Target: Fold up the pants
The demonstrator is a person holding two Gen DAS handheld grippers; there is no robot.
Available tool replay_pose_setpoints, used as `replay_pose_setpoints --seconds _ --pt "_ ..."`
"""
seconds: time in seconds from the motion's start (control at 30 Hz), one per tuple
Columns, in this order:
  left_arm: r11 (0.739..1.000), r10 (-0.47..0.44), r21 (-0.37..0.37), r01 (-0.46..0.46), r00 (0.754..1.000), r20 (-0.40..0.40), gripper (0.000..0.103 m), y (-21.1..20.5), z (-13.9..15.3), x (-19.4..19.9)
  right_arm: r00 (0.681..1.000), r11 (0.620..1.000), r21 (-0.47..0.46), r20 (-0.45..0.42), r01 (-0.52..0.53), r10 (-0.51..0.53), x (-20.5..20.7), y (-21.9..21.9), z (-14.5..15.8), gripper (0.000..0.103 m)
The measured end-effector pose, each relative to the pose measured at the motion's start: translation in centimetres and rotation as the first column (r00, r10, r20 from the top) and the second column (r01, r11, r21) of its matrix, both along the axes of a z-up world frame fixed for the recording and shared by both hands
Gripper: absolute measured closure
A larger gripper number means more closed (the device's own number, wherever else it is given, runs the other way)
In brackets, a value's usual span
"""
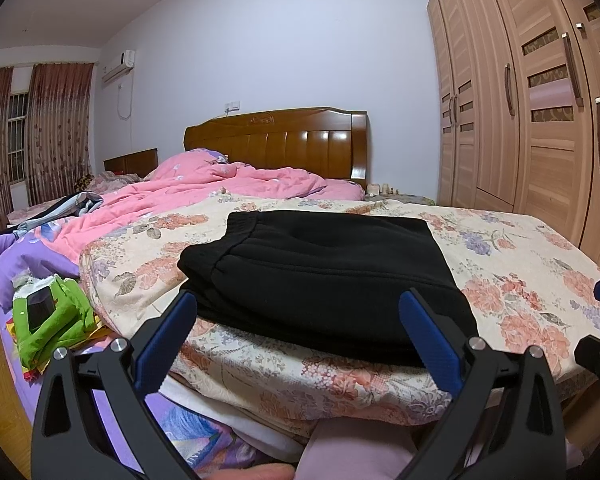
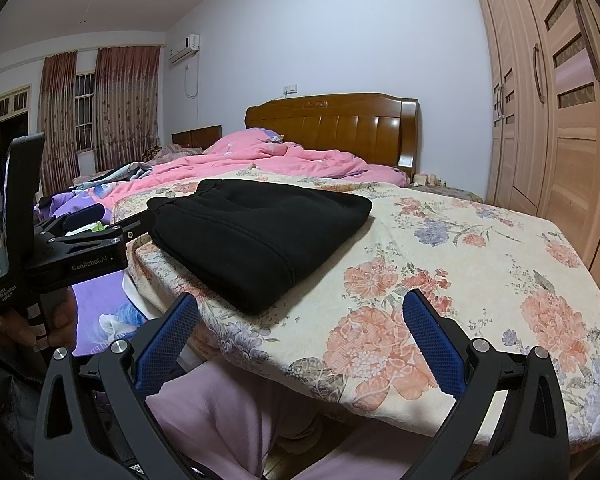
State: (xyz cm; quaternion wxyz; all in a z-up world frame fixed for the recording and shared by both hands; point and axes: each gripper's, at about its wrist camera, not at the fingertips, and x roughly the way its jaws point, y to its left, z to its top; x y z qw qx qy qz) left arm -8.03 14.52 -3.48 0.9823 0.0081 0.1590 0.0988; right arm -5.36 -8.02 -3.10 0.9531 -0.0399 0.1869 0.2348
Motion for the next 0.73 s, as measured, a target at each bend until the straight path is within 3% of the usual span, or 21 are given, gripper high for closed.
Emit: replay_pose_setpoints --seconds 0.33,0.43,0.73 --pt "1.000 -0.004 0.020 0.004 1.000 0.009 0.002 -0.5 0.2 -0.2 1.000 1.000 0.000 0.001 0.000 0.000 0.0 0.0 0.0 0.004" --pt "0.998 0.036 0.050 -0.036 0.999 -0.004 0.002 -0.7 0.2 -0.1 1.000 1.000 0.001 -0.001 0.001 -0.001 0.1 -0.1 0.1 0.004" --pt "0.998 0.064 0.019 -0.064 0.997 -0.036 0.002 1.0 0.0 0.0 1.000 1.000 0.000 -0.002 -0.001 0.001 0.0 -0.1 0.1 0.004"
